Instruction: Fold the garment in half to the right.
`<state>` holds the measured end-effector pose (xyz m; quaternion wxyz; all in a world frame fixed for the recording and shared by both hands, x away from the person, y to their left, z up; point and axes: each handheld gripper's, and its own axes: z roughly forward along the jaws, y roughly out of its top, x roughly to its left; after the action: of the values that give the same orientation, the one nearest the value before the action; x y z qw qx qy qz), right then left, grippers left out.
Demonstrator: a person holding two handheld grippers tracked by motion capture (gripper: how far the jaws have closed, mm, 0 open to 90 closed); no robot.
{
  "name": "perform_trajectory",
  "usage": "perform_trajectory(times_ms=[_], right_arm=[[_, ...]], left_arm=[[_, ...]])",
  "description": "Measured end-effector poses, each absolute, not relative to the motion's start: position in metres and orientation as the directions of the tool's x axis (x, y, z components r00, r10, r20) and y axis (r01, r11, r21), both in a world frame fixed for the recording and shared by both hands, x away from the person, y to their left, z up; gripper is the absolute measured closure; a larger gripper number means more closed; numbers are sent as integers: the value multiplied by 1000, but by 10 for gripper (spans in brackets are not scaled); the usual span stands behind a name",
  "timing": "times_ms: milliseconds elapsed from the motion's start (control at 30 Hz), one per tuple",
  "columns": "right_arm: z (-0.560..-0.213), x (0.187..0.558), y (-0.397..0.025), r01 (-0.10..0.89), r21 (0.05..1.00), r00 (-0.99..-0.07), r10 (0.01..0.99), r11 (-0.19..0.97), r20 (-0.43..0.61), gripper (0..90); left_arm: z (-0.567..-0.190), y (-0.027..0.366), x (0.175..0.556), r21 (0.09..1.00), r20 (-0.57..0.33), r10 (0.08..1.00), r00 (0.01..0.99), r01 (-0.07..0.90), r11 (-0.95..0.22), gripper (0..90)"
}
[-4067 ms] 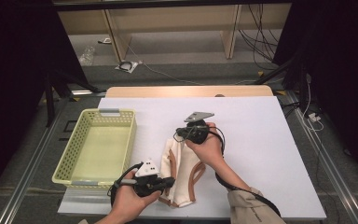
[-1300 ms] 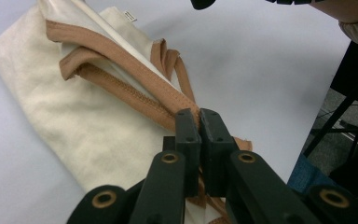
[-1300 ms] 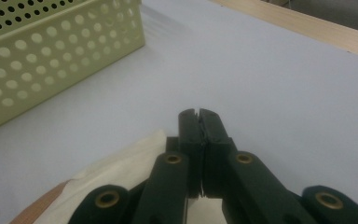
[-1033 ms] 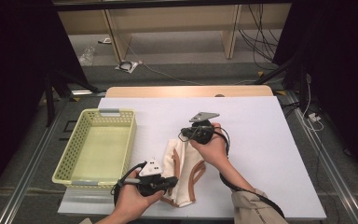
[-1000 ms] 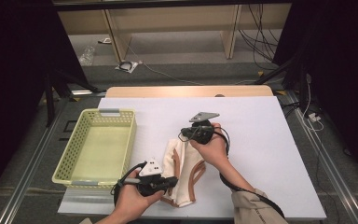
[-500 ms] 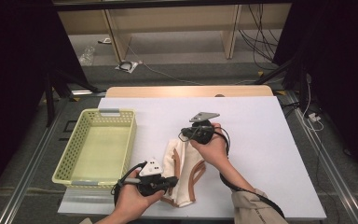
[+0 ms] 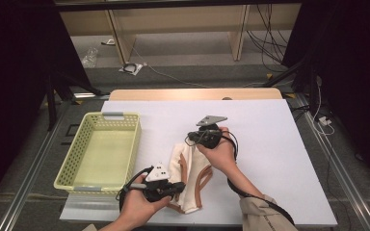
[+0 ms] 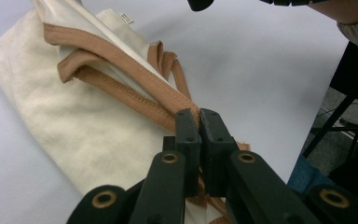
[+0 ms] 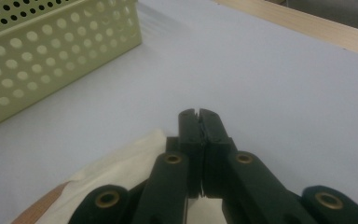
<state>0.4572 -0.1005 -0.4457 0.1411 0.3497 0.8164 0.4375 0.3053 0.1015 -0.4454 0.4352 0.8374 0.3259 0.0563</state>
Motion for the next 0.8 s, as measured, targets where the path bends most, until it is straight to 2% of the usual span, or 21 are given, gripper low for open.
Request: perform_trajectory(times_ms=[800], right_arm=[[-446,458,-103,450,812,-712,698,372,75,895]], left_arm=[[-445,96,307,762,-191,587,787,496,-417,865]])
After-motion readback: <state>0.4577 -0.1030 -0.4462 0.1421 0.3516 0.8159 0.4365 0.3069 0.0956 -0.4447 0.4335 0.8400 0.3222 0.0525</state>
